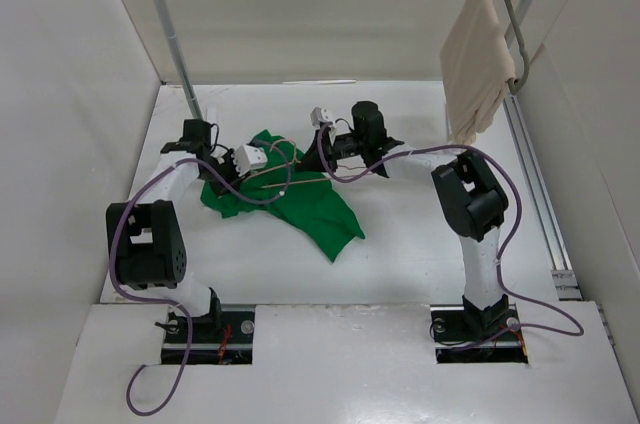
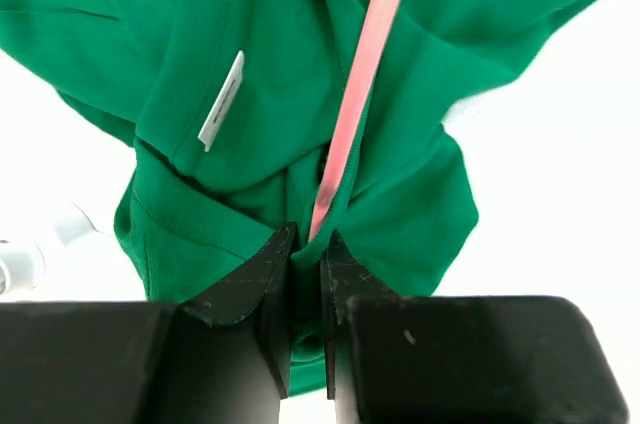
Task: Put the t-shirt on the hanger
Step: Place tshirt on hanger
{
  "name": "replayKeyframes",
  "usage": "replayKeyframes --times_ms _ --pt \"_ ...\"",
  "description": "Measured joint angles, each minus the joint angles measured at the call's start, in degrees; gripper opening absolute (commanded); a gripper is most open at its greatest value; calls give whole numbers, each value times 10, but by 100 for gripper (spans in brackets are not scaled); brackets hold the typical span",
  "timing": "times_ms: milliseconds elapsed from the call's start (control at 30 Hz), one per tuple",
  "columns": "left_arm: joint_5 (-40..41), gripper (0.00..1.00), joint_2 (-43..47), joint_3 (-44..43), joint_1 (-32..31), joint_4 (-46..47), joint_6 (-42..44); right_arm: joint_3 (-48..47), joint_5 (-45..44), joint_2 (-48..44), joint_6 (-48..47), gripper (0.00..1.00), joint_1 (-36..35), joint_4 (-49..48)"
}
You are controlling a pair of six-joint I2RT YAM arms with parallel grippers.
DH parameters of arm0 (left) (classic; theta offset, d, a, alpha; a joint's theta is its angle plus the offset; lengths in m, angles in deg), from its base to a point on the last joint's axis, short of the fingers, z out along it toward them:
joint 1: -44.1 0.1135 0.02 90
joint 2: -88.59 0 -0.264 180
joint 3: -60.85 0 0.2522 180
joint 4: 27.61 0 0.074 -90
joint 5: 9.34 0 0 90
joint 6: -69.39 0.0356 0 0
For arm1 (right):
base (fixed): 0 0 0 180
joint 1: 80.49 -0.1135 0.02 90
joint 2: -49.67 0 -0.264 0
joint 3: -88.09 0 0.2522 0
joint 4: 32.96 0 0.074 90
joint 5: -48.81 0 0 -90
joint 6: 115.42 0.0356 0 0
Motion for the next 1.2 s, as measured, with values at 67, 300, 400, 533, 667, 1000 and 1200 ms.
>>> replayKeyframes --times_ms 67,300,400,533,667,1000,1200 --pt "-4 0 0 -7 -1 -17 0 0 0 0 0 0 3 1" --pt "-30 0 8 -79 8 -113 47 -11 9 0 0 0 5 2" --pt "-44 0 11 -131 6 -158 67 -21 17 0 0 0 5 2" --pt "-66 0 16 -199 -13 -200 100 -27 33 0 -1 0 5 2" --pt "-85 1 24 -212 -46 -231 121 -27 40 0 -1 0 5 8" --pt "-113 2 66 -195 -138 -229 142 -23 61 0 -9 0 -20 33" --pt "-160 2 118 -149 -196 -238 160 -16 48 -2 -19 0 -33 45"
